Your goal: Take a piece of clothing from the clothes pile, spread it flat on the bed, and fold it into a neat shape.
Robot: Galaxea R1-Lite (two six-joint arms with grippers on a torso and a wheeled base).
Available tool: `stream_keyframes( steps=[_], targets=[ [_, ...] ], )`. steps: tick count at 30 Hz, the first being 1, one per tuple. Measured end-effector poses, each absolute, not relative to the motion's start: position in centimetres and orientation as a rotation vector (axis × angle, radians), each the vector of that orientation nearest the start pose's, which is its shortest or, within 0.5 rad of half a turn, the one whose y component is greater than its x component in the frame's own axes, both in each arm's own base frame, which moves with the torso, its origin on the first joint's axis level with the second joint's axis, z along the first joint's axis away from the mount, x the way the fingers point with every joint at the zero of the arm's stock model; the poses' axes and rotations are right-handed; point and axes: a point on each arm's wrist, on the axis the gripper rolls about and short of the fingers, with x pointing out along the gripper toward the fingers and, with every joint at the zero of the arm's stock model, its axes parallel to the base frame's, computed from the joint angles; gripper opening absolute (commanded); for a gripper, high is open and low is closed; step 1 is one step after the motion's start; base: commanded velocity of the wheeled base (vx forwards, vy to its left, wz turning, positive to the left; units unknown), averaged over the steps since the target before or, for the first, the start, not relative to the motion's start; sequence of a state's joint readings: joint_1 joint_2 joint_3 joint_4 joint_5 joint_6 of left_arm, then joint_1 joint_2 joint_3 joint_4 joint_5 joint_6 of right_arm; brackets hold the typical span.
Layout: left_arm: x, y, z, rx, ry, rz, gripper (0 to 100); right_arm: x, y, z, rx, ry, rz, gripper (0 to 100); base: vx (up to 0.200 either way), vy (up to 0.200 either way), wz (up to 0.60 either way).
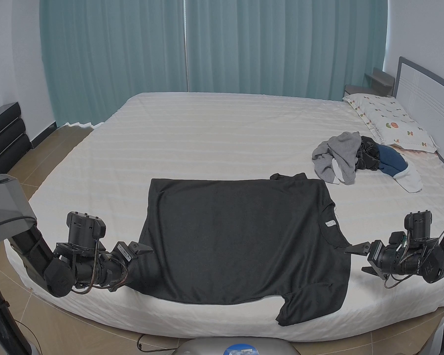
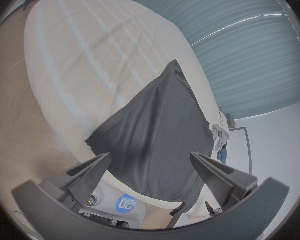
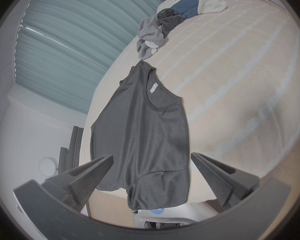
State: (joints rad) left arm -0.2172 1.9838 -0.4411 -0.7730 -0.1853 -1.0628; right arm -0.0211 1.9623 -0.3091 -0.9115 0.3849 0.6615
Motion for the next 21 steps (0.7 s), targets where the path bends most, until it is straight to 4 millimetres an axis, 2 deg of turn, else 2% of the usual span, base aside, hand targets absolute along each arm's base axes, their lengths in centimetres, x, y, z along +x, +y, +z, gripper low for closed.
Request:
stream_keyframes(
  steps=[9,21],
  targets=[
    [26.27,-6.18,2.95,-0.973,0.91,0.075,100,24.66,0.99,2.47,0.761,0.855,0.11,100,-0.2,0.0,0.0],
    [26.92,-6.06,2.42,-0.947,0.897,0.101,100,24.7,1.07,2.41,0.76,0.858,0.113,100,0.0,0.0,0.0]
  ],
)
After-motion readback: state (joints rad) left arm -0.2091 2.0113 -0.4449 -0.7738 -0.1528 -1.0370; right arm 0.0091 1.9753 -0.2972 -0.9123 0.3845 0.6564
